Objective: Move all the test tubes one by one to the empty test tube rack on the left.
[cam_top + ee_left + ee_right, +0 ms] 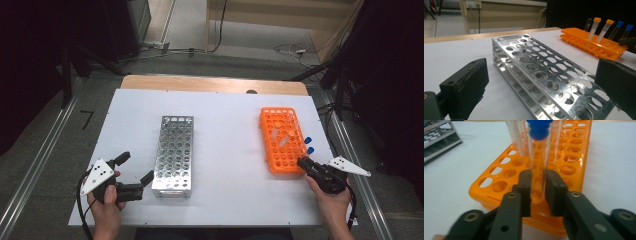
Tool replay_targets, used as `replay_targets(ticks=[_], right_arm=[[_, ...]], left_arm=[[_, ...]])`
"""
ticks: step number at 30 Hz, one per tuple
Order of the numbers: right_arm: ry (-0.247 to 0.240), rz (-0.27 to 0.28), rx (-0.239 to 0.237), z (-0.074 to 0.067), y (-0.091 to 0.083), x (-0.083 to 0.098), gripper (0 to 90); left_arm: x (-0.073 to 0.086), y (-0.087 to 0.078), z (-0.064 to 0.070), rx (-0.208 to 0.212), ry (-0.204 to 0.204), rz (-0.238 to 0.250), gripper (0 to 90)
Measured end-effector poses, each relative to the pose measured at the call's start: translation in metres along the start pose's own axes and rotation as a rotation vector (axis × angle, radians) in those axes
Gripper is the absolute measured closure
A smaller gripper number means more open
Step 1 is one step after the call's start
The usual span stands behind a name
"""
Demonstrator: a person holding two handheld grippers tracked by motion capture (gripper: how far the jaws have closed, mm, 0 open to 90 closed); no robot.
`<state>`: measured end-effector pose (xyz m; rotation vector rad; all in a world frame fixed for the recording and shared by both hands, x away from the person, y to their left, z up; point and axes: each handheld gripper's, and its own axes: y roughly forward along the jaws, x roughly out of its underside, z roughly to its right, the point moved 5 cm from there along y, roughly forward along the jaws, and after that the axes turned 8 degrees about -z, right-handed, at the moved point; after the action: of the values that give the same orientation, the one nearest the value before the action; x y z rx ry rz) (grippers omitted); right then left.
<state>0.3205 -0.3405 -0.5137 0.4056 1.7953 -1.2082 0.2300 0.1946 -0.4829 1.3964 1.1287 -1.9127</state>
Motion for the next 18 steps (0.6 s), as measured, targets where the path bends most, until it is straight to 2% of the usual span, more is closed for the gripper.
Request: replay_targets(ticks=[2, 5, 10, 12, 14, 15, 18], right_arm=[[-0.018, -0.005, 0.019, -0.001, 0.0, -0.001, 75.2], [-0.018, 0.024, 0.019, -0.002, -0.006, -0.006, 75.3], [-0.031, 0.068, 0.021, -0.007, -0.019, -0.016, 75.4], [-0.03, 0.078, 0.001, -0.013, -0.025, -0.021, 75.4], [-0.038, 0.081, -0.005, -0.015, -0.027, -0.023, 75.4], [-0.047, 0.08, -0.028, -0.023, -0.03, -0.028, 75.4], [-0.073, 0.071, -0.043, -0.031, -0.031, -0.033, 75.4]], left_arm=[[-0.001, 0.0, 0.001, 0.0, 0.003, 0.004, 0.0], [-0.003, 0.0, 0.004, 0.005, 0.011, 0.005, 0.0], [-0.011, 0.0, 0.013, 0.039, 0.01, 0.01, 0.0], [-0.019, 0.001, 0.022, 0.066, 0.017, 0.01, 0.0], [-0.022, 0.002, 0.025, 0.068, 0.023, 0.01, 0.0], [-0.029, 0.004, 0.031, 0.073, 0.039, 0.007, 0.0], [-0.034, 0.007, 0.036, 0.089, 0.044, -0.006, 0.0]])
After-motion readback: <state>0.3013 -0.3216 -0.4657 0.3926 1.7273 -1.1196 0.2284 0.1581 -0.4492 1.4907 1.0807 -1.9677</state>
